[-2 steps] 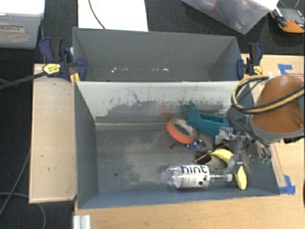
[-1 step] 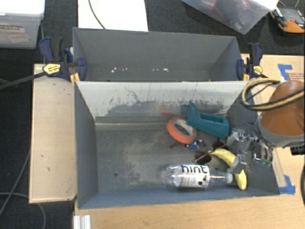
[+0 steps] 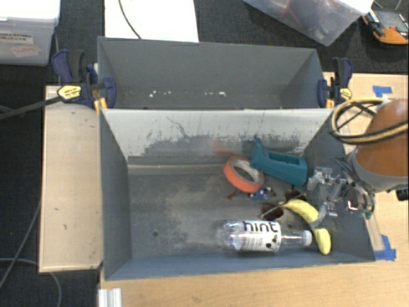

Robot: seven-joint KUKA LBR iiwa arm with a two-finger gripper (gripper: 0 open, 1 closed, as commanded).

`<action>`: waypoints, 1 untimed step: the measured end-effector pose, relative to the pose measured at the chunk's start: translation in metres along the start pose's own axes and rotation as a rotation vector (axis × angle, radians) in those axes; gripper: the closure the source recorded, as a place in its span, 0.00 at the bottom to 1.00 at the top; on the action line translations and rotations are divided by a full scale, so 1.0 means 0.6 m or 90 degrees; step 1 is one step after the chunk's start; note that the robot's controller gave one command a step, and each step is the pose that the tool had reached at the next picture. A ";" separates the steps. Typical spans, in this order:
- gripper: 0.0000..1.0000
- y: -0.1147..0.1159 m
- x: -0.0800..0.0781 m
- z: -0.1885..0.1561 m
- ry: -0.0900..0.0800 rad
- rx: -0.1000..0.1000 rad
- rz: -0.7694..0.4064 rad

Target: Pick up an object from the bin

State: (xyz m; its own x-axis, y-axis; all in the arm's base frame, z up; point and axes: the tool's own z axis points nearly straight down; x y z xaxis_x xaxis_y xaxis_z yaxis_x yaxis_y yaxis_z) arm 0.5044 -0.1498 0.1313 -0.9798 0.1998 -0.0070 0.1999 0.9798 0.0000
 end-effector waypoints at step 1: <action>0.00 0.003 -0.033 0.009 0.001 0.001 0.181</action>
Offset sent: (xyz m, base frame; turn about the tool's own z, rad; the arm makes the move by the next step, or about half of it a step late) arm -0.0160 0.0021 -0.0613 0.0467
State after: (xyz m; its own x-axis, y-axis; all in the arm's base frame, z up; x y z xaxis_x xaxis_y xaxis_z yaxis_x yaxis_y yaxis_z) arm 0.5240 -0.1519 0.1263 -0.8848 0.4660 -0.0050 0.4660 0.8848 0.0007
